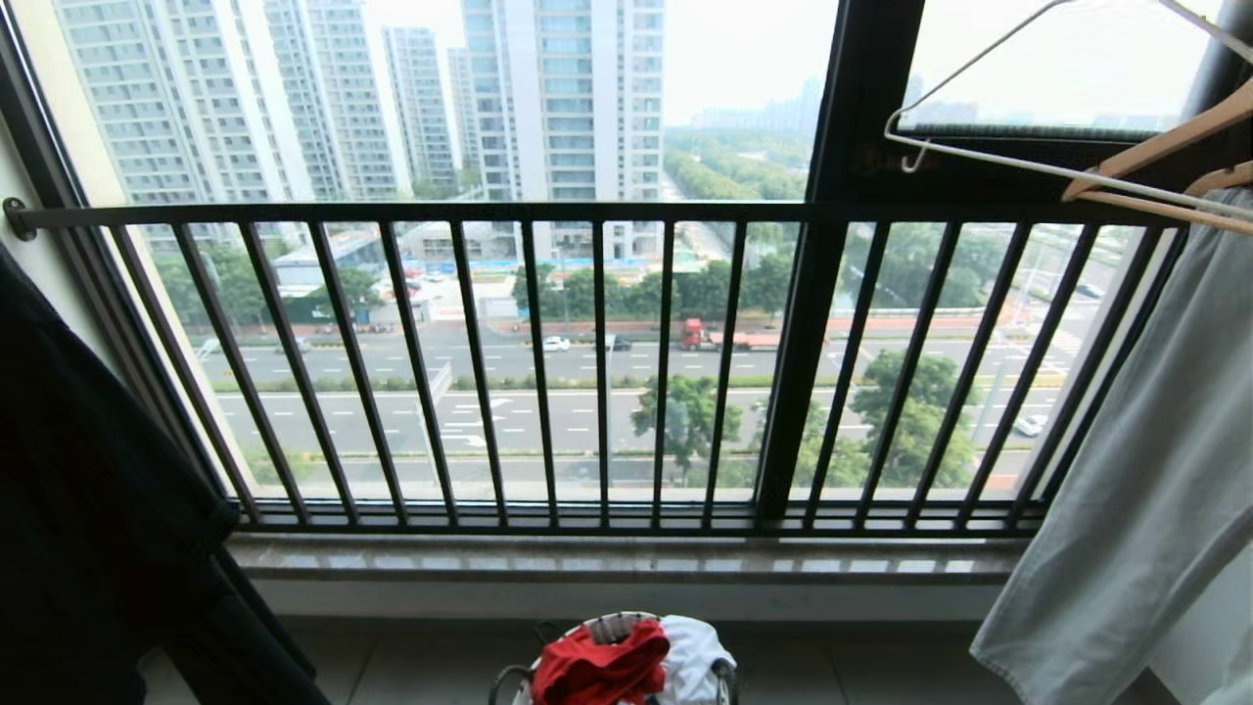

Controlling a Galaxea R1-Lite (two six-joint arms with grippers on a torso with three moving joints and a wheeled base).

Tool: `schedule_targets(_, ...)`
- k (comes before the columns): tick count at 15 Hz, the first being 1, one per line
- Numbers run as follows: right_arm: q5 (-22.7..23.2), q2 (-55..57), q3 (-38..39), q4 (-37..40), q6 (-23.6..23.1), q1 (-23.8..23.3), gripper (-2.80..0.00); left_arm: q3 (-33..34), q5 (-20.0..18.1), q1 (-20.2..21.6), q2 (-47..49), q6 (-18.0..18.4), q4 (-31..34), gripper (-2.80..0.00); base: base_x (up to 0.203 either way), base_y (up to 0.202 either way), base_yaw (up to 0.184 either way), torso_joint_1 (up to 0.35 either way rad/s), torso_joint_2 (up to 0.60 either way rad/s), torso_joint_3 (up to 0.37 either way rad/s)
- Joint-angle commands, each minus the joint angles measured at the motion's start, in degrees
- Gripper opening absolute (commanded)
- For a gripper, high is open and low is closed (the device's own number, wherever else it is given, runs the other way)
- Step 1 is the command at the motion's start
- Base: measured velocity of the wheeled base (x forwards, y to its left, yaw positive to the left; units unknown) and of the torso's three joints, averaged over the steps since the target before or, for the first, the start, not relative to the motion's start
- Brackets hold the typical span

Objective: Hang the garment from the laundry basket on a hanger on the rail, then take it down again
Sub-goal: Pick up the clothes rack on the clothesline

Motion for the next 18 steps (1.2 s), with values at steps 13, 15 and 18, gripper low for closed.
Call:
schedule_targets(13,0.02,0.09,0.01,-0.02,-0.04,0.04,-2.80,-0.01,0.07,0.01,0.00,0.07,0.02,-2.80,0.000,0.000,0.000,0.227,-0.50,-0.278)
schedule_targets(15,0.02,0.09,0.01,-0.02,-0.04,-0.02,-2.80,-0.07,0.00,0.01,0.07,0.07,0.02,-2.80,0.000,0.000,0.000,0.160,-0.34,-0.177)
schedule_targets(18,0.02,0.09,0.01,-0.02,-0.04,0.06,-2.80,-0.01,0.00,0.01,0.08,0.07,0.02,-2.80,0.000,0.000,0.000,0.162,-0.34,-0.170)
